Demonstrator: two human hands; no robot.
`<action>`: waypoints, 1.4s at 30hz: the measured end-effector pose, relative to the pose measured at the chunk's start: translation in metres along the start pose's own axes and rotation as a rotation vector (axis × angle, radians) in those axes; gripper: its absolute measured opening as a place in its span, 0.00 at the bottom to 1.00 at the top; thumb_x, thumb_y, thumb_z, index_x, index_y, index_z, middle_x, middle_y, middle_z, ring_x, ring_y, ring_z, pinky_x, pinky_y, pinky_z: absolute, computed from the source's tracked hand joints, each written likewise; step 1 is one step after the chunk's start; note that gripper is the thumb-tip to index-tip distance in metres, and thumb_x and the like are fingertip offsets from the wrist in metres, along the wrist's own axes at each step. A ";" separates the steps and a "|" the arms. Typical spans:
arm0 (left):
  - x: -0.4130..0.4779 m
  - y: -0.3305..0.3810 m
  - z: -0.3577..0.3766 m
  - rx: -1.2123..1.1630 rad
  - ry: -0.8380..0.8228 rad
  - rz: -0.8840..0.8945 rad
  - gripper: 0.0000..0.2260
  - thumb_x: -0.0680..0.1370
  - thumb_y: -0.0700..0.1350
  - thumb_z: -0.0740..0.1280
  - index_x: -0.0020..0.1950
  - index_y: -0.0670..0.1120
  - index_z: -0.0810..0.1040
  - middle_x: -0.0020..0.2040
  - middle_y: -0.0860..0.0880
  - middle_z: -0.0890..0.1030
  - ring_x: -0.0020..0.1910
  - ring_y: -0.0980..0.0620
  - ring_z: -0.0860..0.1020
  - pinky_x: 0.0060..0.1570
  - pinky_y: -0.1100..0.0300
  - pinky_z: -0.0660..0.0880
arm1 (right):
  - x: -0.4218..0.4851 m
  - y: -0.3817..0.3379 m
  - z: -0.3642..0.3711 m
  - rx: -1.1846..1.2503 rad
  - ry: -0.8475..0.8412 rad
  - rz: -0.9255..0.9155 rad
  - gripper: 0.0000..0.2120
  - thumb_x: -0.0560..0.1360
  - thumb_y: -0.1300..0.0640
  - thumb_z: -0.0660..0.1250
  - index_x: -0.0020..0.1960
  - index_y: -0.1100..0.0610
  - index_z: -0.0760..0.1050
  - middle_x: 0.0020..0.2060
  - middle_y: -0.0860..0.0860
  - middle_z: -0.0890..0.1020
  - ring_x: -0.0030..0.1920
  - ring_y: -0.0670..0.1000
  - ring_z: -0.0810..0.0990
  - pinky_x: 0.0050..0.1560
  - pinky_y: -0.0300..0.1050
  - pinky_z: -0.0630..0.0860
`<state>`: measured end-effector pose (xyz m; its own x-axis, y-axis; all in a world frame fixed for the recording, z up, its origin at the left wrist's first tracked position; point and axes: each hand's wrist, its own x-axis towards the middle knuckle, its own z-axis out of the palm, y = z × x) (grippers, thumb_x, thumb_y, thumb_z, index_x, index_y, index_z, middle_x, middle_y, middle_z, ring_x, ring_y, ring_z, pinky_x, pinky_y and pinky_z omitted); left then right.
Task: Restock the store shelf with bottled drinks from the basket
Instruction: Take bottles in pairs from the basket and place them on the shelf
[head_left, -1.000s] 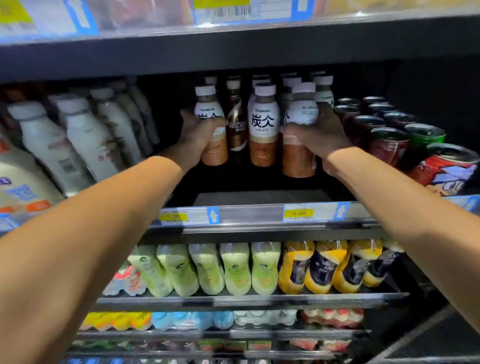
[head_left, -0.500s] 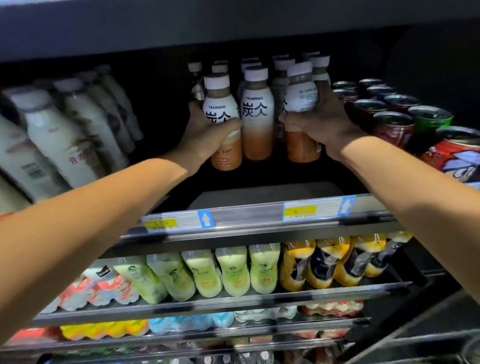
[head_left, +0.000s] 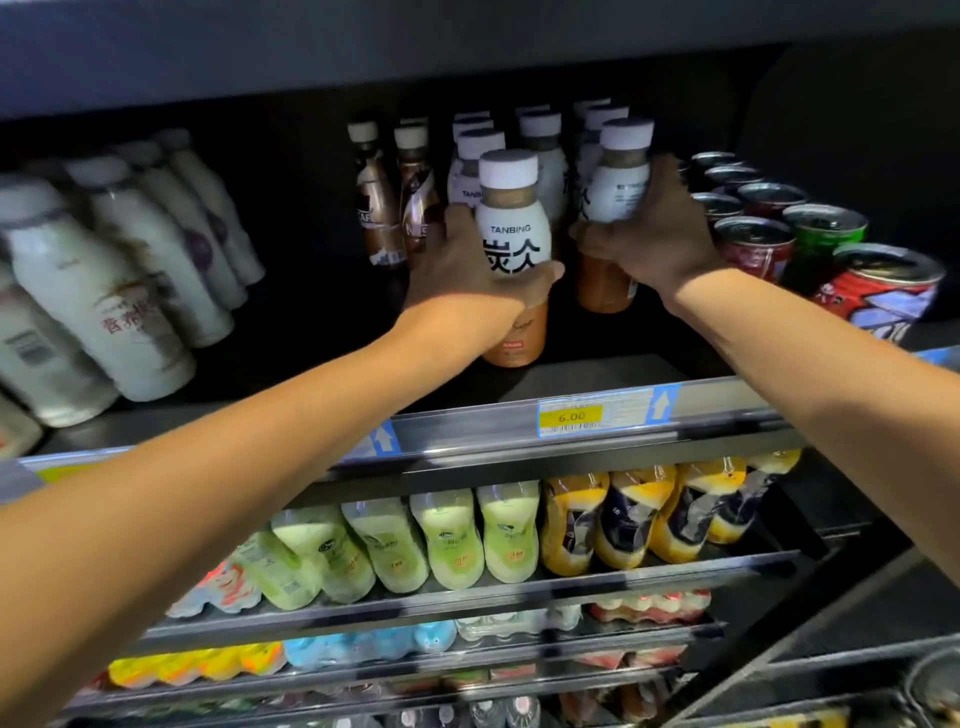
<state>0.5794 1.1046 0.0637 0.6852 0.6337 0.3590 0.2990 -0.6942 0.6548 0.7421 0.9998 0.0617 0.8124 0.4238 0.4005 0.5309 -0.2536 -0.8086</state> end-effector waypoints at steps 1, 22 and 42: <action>-0.001 0.006 0.000 0.069 0.012 0.029 0.40 0.68 0.64 0.74 0.72 0.46 0.65 0.71 0.45 0.69 0.70 0.44 0.68 0.67 0.53 0.68 | -0.001 -0.001 -0.003 -0.045 0.001 -0.008 0.31 0.65 0.50 0.79 0.62 0.55 0.68 0.50 0.47 0.79 0.51 0.49 0.79 0.47 0.41 0.73; 0.013 0.044 0.027 0.302 0.185 0.163 0.37 0.69 0.57 0.77 0.69 0.41 0.66 0.64 0.39 0.76 0.59 0.36 0.78 0.51 0.48 0.74 | 0.013 -0.026 -0.032 -0.464 -0.137 0.038 0.47 0.66 0.51 0.79 0.75 0.64 0.57 0.68 0.58 0.72 0.68 0.59 0.72 0.62 0.45 0.71; 0.040 0.041 0.045 0.451 0.242 0.106 0.27 0.73 0.63 0.69 0.63 0.45 0.75 0.55 0.43 0.82 0.55 0.41 0.80 0.44 0.55 0.69 | 0.018 -0.018 -0.041 -0.544 -0.135 -0.084 0.40 0.66 0.57 0.80 0.71 0.62 0.63 0.65 0.58 0.75 0.65 0.60 0.75 0.61 0.50 0.73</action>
<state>0.6494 1.0862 0.0751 0.5704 0.5755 0.5860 0.5292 -0.8032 0.2736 0.7571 0.9770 0.1013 0.7433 0.5598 0.3662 0.6688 -0.6107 -0.4240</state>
